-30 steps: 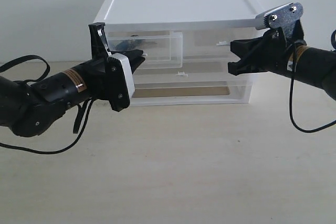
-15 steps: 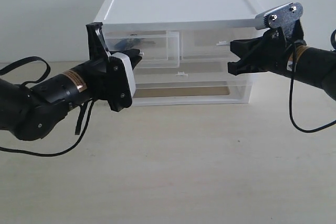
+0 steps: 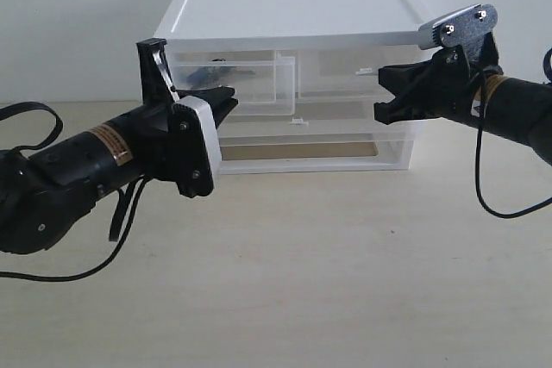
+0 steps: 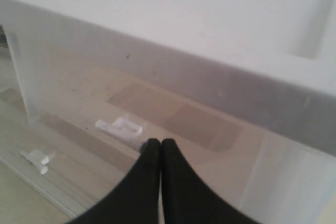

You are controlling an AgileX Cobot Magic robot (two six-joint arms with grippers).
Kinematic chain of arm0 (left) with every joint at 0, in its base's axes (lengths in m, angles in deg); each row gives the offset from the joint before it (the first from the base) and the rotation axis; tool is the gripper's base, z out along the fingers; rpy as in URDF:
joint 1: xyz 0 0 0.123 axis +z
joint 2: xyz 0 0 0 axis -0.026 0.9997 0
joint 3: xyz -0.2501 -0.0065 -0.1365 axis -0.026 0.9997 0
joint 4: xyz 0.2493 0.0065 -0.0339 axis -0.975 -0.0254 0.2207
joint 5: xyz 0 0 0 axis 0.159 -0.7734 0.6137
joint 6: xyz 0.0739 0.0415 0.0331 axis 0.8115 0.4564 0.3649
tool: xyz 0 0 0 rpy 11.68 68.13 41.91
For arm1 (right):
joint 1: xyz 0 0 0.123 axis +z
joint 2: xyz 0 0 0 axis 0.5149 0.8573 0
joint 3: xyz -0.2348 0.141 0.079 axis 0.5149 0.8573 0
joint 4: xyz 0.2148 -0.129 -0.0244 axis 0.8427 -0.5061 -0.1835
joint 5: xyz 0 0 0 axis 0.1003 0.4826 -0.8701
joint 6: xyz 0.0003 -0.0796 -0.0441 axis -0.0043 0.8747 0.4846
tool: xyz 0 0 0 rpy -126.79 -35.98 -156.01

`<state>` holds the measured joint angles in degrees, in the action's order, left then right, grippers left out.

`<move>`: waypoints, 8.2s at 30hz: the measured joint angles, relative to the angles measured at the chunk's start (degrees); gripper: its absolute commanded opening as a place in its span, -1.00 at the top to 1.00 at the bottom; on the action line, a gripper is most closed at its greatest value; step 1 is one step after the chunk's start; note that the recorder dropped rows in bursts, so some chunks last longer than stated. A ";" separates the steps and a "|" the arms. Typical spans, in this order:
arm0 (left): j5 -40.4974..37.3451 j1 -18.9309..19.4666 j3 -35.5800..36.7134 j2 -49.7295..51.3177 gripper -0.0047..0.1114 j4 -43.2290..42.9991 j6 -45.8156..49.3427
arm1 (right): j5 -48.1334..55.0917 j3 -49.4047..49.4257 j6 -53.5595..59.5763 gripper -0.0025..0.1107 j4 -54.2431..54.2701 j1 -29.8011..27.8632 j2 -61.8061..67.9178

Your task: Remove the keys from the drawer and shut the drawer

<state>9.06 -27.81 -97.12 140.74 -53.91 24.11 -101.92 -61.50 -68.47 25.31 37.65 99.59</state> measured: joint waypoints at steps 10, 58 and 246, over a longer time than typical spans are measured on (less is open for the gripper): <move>6.03 -0.51 2.09 -2.87 0.55 0.84 -5.36 | 0.00 0.00 0.00 0.96 0.09 0.00 0.00; -95.84 -1.89 -47.23 -1.25 0.19 23.15 3.79 | 0.67 0.00 -2.11 0.96 0.32 0.13 0.00; -66.95 29.73 34.18 -104.21 0.84 13.63 -71.44 | 2.83 0.00 -8.74 0.96 0.81 0.43 0.00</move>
<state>-57.88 1.92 -62.94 36.53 -40.29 -47.33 -99.09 -61.50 -77.20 26.12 38.08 99.59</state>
